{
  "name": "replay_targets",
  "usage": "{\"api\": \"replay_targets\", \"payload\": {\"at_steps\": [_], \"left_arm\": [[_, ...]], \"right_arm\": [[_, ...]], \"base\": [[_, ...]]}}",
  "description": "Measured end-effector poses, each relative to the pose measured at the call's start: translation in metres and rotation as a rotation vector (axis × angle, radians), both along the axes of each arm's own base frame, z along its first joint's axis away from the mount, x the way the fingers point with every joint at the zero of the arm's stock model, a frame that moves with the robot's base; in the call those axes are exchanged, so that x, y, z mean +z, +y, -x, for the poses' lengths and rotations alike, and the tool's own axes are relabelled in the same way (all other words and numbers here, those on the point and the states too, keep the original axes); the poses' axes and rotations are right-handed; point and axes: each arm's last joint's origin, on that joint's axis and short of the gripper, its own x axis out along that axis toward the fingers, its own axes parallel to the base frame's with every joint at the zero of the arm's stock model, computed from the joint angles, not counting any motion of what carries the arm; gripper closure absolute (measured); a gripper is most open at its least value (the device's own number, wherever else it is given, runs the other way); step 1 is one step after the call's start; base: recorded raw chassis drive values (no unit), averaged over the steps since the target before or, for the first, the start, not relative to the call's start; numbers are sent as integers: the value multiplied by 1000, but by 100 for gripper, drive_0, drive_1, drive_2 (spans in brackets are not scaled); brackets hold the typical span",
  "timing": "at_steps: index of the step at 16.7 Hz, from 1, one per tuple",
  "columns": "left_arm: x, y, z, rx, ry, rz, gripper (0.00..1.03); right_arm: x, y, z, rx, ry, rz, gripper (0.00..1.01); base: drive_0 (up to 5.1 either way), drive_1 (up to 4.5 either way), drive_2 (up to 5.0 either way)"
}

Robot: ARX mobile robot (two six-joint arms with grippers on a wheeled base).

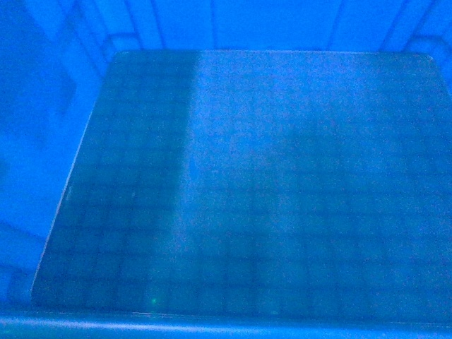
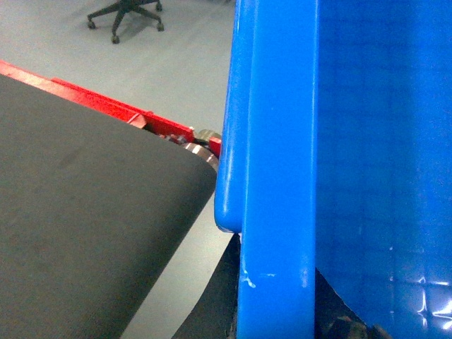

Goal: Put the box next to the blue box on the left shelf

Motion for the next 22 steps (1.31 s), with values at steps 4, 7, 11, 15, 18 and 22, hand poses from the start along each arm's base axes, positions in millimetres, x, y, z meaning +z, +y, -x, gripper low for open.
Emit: {"api": "replay_targets", "payload": {"at_steps": [4, 7, 11, 15, 18, 22], "left_arm": [[0, 0, 0, 0, 0, 0, 94], [0, 0, 0, 0, 0, 0, 94], [0, 0, 0, 0, 0, 0, 94], [0, 0, 0, 0, 0, 0, 94], [0, 0, 0, 0, 0, 0, 94], [0, 0, 0, 0, 0, 0, 94]], "right_arm": [[0, 0, 0, 0, 1, 1, 84], [0, 0, 0, 0, 0, 0, 84], [0, 0, 0, 0, 1, 1, 84], [0, 0, 0, 0, 0, 0, 84], [0, 0, 0, 0, 1, 1, 84], [0, 0, 0, 0, 2, 1, 84]], "base": [[-135, -135, -135], [-160, -160, -160], [-148, -148, -148], [-153, -153, -153], [-136, -136, -136], [-77, -77, -77]]}}
